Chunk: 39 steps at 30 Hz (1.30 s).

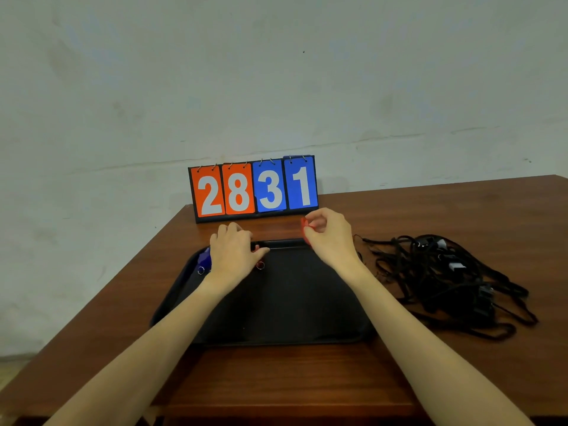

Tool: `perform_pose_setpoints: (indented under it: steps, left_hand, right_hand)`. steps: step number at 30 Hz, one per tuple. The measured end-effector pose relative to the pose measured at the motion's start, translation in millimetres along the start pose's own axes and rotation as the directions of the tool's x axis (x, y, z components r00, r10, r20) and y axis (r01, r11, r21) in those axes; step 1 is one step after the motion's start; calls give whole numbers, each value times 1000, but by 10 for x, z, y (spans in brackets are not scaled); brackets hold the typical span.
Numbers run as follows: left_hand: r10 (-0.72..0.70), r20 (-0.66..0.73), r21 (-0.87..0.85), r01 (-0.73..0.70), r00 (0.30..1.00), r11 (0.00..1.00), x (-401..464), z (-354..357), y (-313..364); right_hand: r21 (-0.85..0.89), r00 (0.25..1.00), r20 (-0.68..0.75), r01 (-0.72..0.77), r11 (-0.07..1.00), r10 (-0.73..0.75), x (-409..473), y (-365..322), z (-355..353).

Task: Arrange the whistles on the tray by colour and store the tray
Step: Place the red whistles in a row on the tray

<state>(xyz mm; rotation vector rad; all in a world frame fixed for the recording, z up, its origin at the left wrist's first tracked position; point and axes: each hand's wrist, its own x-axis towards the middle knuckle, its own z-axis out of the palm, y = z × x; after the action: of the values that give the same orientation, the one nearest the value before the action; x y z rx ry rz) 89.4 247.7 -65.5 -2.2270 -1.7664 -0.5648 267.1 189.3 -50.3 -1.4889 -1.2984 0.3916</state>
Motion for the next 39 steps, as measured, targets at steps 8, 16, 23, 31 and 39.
perform_pose_setpoints:
  steps: [8, 16, 23, 31, 39]
  left_hand:
    - [313, 119, -87, -304, 942, 949, -251, -203, -359]
    - [395, 253, -38, -399, 883, 916, -221, -134, -300]
    - [366, 266, -59, -364, 892, 929, -215, -109, -313]
    - [349, 236, -97, -336, 907, 937, -229, -120, -326]
    - [262, 90, -196, -241, 961, 951, -211, -180, -481]
  right_hand:
    - [-20, 998, 59, -20, 1000, 21, -40, 36, 31]
    - [-40, 994, 104, -18, 999, 22, -53, 5, 20]
    - [93, 960, 247, -155, 984, 128, -89, 4, 9]
    - [269, 877, 398, -391, 880, 268, -109, -52, -14]
    - [-85, 947, 322, 27, 996, 2, -143, -112, 30]
